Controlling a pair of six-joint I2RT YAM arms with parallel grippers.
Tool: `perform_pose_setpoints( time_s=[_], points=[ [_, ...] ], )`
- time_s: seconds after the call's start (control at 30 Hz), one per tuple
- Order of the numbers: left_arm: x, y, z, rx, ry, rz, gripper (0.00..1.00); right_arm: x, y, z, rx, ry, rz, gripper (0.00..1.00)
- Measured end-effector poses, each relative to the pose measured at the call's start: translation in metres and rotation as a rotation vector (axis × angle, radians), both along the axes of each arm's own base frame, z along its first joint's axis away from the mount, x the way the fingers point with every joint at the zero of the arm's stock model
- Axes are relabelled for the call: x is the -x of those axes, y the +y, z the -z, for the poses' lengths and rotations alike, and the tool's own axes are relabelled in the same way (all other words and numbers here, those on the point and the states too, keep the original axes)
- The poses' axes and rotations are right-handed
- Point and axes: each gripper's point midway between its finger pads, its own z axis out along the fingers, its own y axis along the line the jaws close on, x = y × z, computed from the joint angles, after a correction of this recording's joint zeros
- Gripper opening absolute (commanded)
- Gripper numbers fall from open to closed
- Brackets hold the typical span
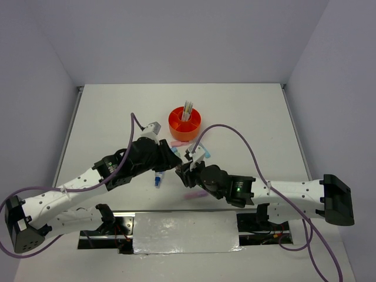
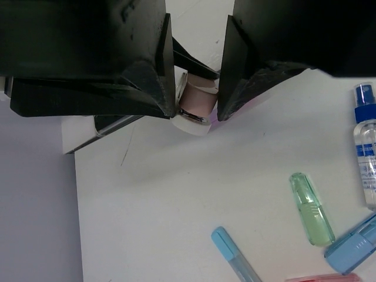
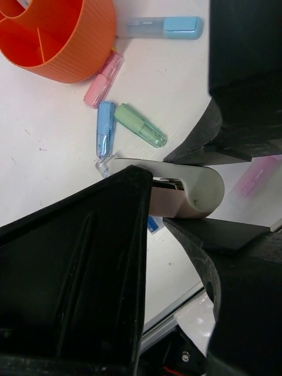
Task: Sort the stationery into containers
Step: Place the stapler in the storage box.
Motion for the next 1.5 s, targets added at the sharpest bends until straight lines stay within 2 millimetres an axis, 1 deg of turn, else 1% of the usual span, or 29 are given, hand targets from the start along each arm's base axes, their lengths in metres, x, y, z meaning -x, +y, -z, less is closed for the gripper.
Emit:
perform_pose_setpoints(
  time_s=[0.03, 0.07, 0.1, 0.13, 0.17, 0.2, 0.23, 0.3, 0.4, 0.53, 0.6, 0.67, 0.77, 0.83, 0.87, 0.9, 0.97, 1.0, 1.07, 1.17, 1.27, 1.5],
  points=[
    [0.000, 0.000, 0.000, 0.000, 0.000, 0.001, 0.19, 0.000, 0.000, 0.000, 0.001, -0.003, -0.001, 0.00],
    [0.000, -0.001, 0.000, 0.000, -0.001, 0.002, 0.10, 0.000, 0.000, 0.000, 0.003, -0.004, -0.003, 0.00],
    [-0.001, -0.001, 0.000, 0.000, -0.001, 0.004, 0.03, 0.000, -0.001, 0.001, 0.004, -0.006, -0.004, 0.04],
    [-0.001, -0.002, 0.001, -0.002, -0.003, 0.008, 0.00, 0.000, -0.002, 0.001, 0.004, -0.008, -0.005, 0.15],
    [-0.001, -0.003, 0.001, -0.007, -0.010, 0.017, 0.00, 0.000, -0.003, 0.001, -0.001, -0.011, -0.006, 0.30],
    [-0.002, -0.004, 0.001, -0.010, -0.013, 0.022, 0.00, 0.000, -0.005, 0.002, -0.005, -0.013, -0.007, 0.73],
    [-0.002, -0.006, 0.001, -0.015, -0.016, 0.027, 0.00, 0.001, -0.006, 0.002, -0.013, -0.017, -0.009, 0.99],
    [-0.008, -0.005, -0.001, -0.037, -0.036, 0.016, 0.00, 0.003, -0.008, -0.001, -0.045, -0.030, -0.024, 1.00],
    [-0.017, 0.002, -0.005, -0.079, -0.068, -0.023, 0.00, 0.002, -0.017, -0.015, -0.108, -0.040, -0.014, 1.00],
    [-0.042, 0.015, -0.027, -0.123, -0.149, -0.118, 0.00, -0.009, -0.048, -0.043, -0.228, -0.067, 0.063, 1.00],
    [-0.061, 0.023, -0.038, -0.147, -0.198, -0.184, 0.00, -0.010, -0.065, -0.053, -0.276, -0.077, 0.098, 1.00],
    [-0.081, 0.032, -0.043, -0.189, -0.248, -0.252, 0.00, -0.010, -0.081, -0.062, -0.320, -0.085, 0.135, 1.00],
    [-0.116, 0.044, -0.045, -0.256, -0.323, -0.349, 0.00, -0.010, -0.101, -0.073, -0.372, -0.089, 0.187, 1.00],
    [-0.144, 0.051, -0.042, -0.317, -0.358, -0.407, 0.00, -0.009, -0.114, -0.080, -0.404, -0.092, 0.216, 1.00],
    [-0.155, 0.052, -0.042, -0.334, -0.372, -0.427, 0.00, -0.009, -0.117, -0.081, -0.411, -0.090, 0.224, 1.00],
    [-0.170, 0.054, -0.040, -0.361, -0.387, -0.449, 0.00, -0.009, -0.121, -0.079, -0.410, -0.086, 0.233, 1.00],
    [-0.194, 0.055, -0.037, -0.391, -0.415, -0.490, 0.00, -0.009, -0.127, -0.075, -0.394, -0.078, 0.248, 1.00],
    [-0.204, 0.056, -0.035, -0.408, -0.427, -0.510, 0.00, -0.009, -0.129, -0.072, -0.387, -0.075, 0.254, 1.00],
    [-0.218, 0.056, -0.029, -0.435, -0.442, -0.536, 0.00, -0.008, -0.132, -0.069, -0.373, -0.072, 0.261, 1.00],
    [-0.230, 0.052, -0.021, -0.454, -0.453, -0.561, 0.00, -0.008, -0.135, -0.066, -0.359, -0.070, 0.266, 1.00],
    [-0.238, 0.049, -0.015, -0.459, -0.452, -0.577, 0.00, -0.009, -0.135, -0.064, -0.346, -0.071, 0.270, 1.00],
    [-0.258, 0.039, -0.004, -0.430, -0.423, -0.654, 0.00, -0.010, -0.129, -0.056, -0.302, -0.064, 0.265, 1.00]
  ],
)
